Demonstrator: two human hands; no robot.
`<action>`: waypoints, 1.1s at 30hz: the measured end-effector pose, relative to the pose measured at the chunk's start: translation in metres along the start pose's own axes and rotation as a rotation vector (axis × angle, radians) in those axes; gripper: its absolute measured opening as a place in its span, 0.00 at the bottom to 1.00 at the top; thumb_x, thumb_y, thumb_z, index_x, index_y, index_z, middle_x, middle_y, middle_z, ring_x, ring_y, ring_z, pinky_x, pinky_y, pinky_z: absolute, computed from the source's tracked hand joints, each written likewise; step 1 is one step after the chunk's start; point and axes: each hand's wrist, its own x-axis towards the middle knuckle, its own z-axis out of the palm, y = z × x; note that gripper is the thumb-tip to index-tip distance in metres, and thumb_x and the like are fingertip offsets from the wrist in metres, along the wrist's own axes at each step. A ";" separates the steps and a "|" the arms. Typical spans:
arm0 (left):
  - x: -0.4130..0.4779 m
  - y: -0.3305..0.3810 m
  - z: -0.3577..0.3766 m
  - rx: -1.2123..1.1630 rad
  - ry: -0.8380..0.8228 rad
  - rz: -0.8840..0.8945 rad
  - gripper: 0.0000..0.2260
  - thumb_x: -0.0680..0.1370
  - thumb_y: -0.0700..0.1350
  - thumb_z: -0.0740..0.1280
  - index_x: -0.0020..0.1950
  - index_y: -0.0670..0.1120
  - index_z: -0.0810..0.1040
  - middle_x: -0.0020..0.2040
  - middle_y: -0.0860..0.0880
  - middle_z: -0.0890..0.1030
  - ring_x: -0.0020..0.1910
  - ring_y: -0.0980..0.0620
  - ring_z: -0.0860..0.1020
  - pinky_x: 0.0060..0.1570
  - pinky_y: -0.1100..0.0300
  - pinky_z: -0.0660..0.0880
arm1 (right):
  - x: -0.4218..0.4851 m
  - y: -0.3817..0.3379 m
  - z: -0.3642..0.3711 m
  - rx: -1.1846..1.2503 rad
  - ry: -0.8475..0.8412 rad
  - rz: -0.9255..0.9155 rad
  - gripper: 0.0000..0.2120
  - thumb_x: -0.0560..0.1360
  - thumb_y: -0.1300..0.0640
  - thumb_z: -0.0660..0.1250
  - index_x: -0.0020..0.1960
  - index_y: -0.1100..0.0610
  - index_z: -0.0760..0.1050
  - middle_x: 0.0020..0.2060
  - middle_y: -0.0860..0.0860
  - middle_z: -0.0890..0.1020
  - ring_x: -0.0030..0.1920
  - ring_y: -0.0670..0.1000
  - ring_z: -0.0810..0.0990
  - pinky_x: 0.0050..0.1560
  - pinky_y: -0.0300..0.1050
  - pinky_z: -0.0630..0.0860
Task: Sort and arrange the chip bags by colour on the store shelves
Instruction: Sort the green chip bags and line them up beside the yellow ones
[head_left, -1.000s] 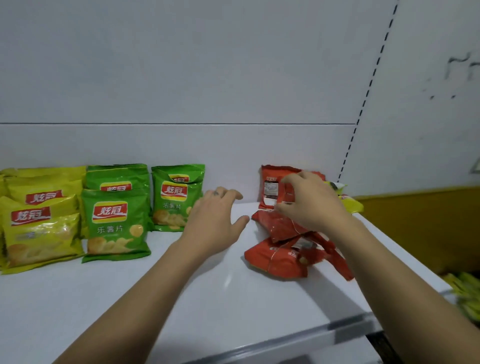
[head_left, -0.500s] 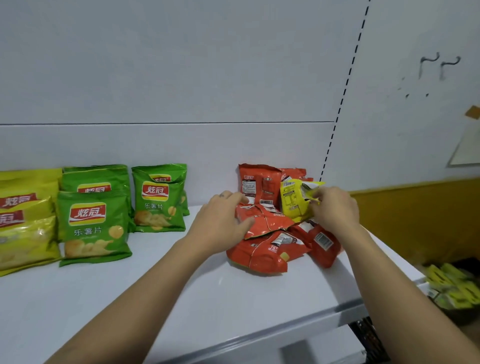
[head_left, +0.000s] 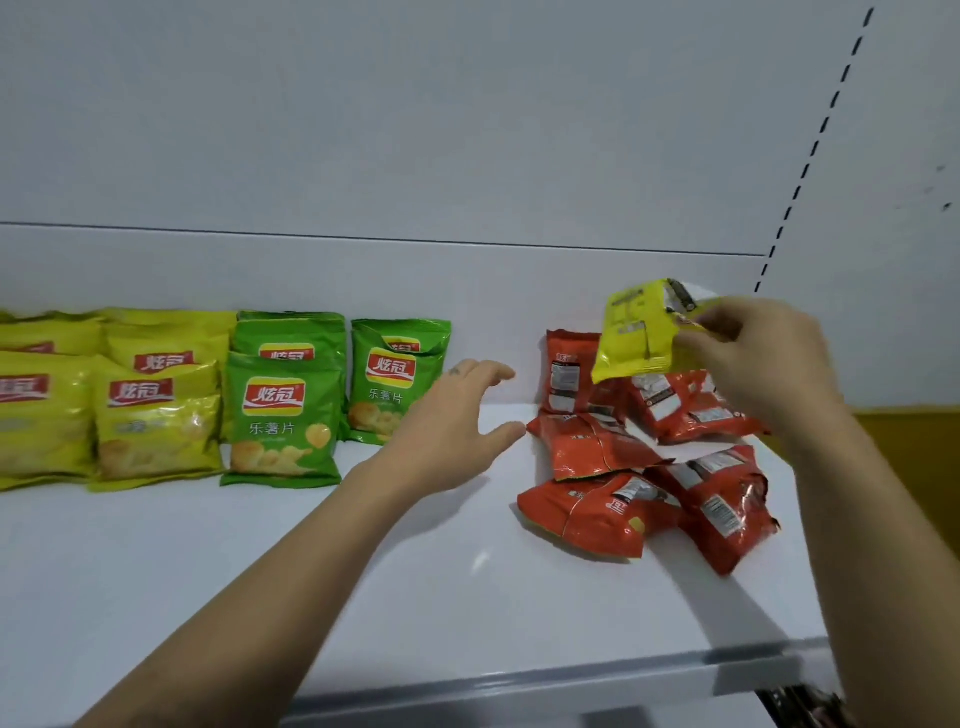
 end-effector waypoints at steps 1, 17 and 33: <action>-0.001 -0.003 -0.004 -0.041 0.023 -0.012 0.29 0.75 0.53 0.70 0.73 0.54 0.64 0.68 0.53 0.70 0.64 0.55 0.71 0.62 0.55 0.71 | -0.003 -0.014 0.001 0.148 -0.082 0.000 0.06 0.74 0.52 0.71 0.45 0.54 0.81 0.38 0.51 0.82 0.39 0.52 0.79 0.40 0.44 0.71; -0.101 -0.061 -0.084 -0.972 0.452 -0.481 0.22 0.68 0.50 0.76 0.58 0.46 0.77 0.54 0.44 0.84 0.53 0.43 0.82 0.53 0.42 0.79 | -0.031 -0.177 0.106 0.950 -0.965 -0.090 0.19 0.70 0.45 0.69 0.51 0.59 0.81 0.39 0.50 0.84 0.36 0.47 0.80 0.33 0.43 0.78; -0.213 -0.135 -0.177 -0.429 0.595 -0.543 0.11 0.74 0.35 0.71 0.54 0.46 0.77 0.42 0.48 0.82 0.30 0.48 0.80 0.40 0.51 0.81 | -0.064 -0.315 0.151 1.123 -0.543 -0.058 0.13 0.78 0.53 0.66 0.37 0.56 0.78 0.31 0.50 0.79 0.31 0.47 0.75 0.34 0.38 0.70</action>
